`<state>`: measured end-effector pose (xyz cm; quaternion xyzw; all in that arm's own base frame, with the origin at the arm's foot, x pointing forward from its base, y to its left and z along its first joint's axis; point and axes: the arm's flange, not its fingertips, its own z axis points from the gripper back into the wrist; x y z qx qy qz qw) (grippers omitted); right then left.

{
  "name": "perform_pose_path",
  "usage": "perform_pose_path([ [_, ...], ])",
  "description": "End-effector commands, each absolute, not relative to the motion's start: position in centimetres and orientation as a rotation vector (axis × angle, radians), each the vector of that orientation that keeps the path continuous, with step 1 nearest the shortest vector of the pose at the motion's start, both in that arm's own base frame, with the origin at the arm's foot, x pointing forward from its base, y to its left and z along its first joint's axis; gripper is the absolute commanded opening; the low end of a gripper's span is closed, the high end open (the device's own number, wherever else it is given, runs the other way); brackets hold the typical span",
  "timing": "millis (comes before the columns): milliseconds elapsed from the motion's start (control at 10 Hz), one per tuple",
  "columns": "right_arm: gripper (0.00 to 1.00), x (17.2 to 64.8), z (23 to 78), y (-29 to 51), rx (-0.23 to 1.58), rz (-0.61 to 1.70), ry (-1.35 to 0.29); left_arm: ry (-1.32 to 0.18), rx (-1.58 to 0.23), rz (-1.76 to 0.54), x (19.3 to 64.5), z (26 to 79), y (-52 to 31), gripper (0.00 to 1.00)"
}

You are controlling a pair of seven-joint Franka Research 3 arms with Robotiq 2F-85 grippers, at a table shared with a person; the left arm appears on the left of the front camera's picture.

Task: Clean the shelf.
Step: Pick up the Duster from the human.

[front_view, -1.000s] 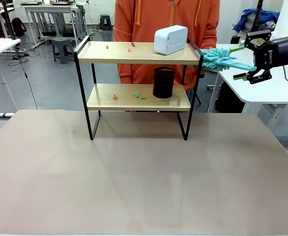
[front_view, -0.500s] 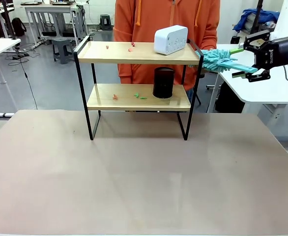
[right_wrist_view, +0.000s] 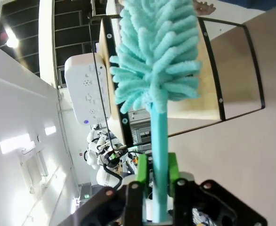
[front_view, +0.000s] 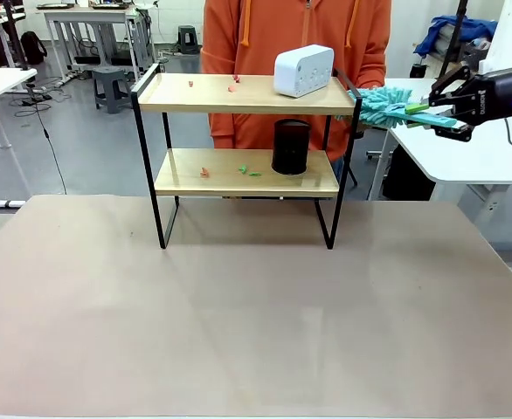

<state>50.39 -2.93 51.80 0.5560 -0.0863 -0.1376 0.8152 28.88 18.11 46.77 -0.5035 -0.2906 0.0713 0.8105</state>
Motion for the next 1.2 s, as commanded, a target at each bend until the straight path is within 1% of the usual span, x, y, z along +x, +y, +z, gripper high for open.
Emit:
perform_pose_path([
  [0,0.0,51.3,52.0,-2.9,1.2,-0.288,-0.208,-0.645,-1.088,0.135,29.0,46.9,18.1,1.0],
  [200,0.0,50.8,51.8,-3.3,1.2,-0.249,-0.218,-0.645,-1.088,0.135,29.0,46.9,18.1,1.0],
  [300,0.0,49.9,51.8,-4.0,1.204,-0.222,-0.24,-0.645,-1.088,0.135,29.0,46.9,18.1,1.0],
  [400,0.0,48.0,51.9,-4.9,1.209,-0.172,-0.261,-0.645,-1.088,0.135,29.0,46.9,18.1,1.0],
  [600,0.0,41.0,52.5,-8.7,1.208,-0.06,-0.339,-0.645,-1.088,0.135,29.0,46.9,18.1,1.0],
  [800,0.0,30.4,52.8,-14.8,1.215,0.073,-0.356,-0.645,-1.088,0.135,29.0,46.9,18.1,1.0],
  [900,0.0,25.9,52.1,-17.1,1.177,0.136,-0.404,-0.645,-1.088,0.135,29.0,46.9,18.1,1.0],
  [1000,0.0,22.3,51.1,-18.7,1.159,0.173,-0.455,-0.645,-1.088,0.135,29.0,46.9,18.1,1.0],
  [1100,0.0,20.1,50.0,-19.7,1.121,0.216,-0.467,-0.645,-1.088,0.135,29.0,46.9,18.1,1.0],
])
